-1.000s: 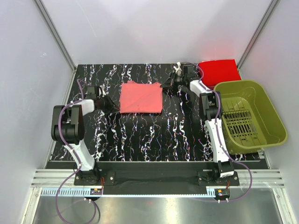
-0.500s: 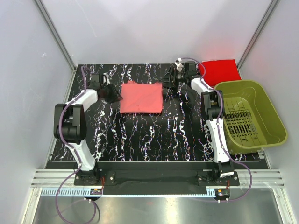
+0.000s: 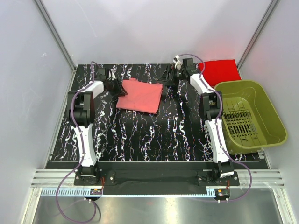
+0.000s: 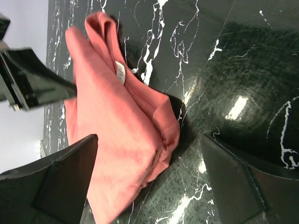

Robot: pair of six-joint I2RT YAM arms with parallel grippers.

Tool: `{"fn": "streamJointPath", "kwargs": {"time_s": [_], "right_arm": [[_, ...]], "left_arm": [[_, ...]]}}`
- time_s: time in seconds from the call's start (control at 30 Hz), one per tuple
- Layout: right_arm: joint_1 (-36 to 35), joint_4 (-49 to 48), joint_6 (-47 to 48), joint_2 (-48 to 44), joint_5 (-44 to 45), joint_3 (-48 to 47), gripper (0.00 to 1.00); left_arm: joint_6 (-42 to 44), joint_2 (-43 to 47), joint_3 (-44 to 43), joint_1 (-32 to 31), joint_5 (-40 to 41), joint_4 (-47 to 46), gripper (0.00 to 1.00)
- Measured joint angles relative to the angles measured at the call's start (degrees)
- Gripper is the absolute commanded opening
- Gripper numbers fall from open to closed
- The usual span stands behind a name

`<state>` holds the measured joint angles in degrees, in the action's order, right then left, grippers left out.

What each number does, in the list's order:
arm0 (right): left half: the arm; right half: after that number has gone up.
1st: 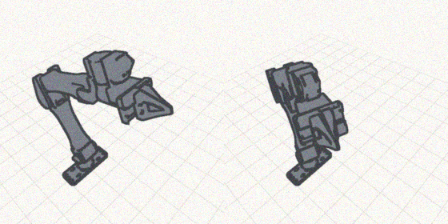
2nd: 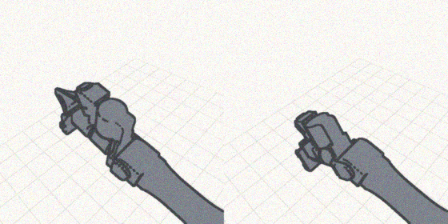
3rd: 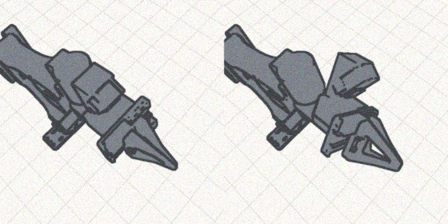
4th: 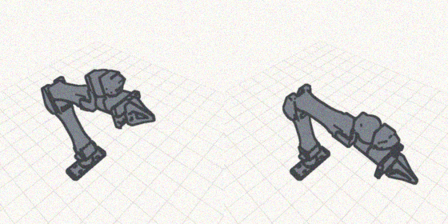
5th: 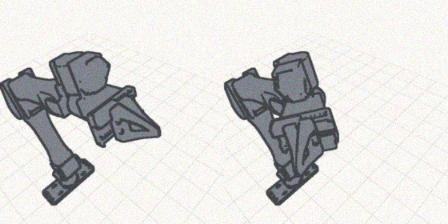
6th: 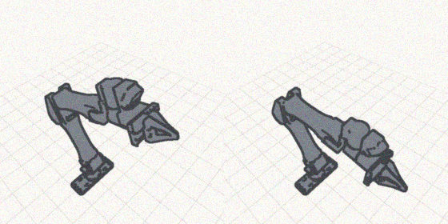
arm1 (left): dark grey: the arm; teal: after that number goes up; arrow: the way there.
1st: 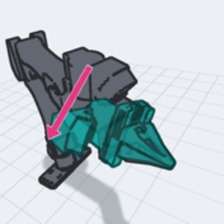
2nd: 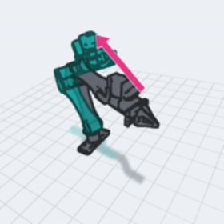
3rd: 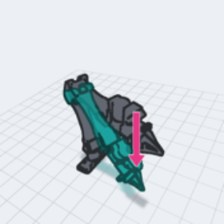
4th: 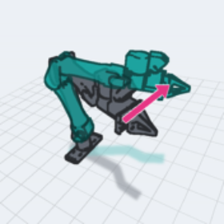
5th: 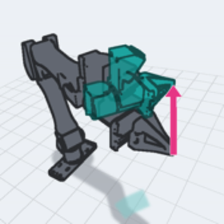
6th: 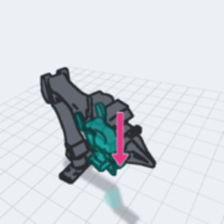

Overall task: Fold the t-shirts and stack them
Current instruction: Fold the tshirt, then neatly place the folded tshirt to the corner

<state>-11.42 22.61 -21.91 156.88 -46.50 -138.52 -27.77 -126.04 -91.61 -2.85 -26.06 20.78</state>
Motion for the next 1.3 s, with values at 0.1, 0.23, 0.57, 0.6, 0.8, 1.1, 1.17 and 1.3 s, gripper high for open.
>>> {"fn": "streamJointPath", "kwargs": {"time_s": [0.1, 0.23, 0.57, 0.6, 0.8, 1.1, 1.17, 1.3], "right_arm": [[-0.5, 1.0, 0.6, 0.4, 0.6, -1.0, 1.0], [-0.9, 1.0, 0.5, 0.4, 1.1, -0.9, 1.0], [-2.3, 2.8, -0.2, 0.1, 3.5, -1.5, 0.94], [-2.5, 3.5, -0.2, 0.2, 3.7, -1.7, 0.93], [-3.8, 5.6, -0.2, 0.2, 4.0, -2.1, 0.93], [-3.8, 7.0, -0.1, 0.2, 5.1, -2.1, 0.74], [-3.8, 7.3, 0.0, 0.2, 5.3, -1.9, 0.68], [-3.3, 7.1, 0.2, -0.3, 4.8, 0.0, 0.43]], "left_arm": [[0.1, -3.2, -4.6, 1.2, -1.3, 0.2, 0.33], [0.3, -6.3, -9.1, 2.1, -3.4, 0.2, 0.34], [0.1, -7.0, -9.7, 2.2, -4.4, -0.6, 0.34], [0.0, -7.0, -9.6, 2.2, -4.4, -0.9, 0.34], [-0.6, -7.0, -8.9, 2.2, -4.9, -1.9, 0.35], [-1.8, -6.9, -6.8, 2.5, -6.6, -5.7, 0.35], [-1.9, -6.9, -6.5, 2.6, -6.9, -6.1, 0.35], [-2.1, -6.8, -5.9, 2.6, -7.2, -6.9, 0.35]]}}
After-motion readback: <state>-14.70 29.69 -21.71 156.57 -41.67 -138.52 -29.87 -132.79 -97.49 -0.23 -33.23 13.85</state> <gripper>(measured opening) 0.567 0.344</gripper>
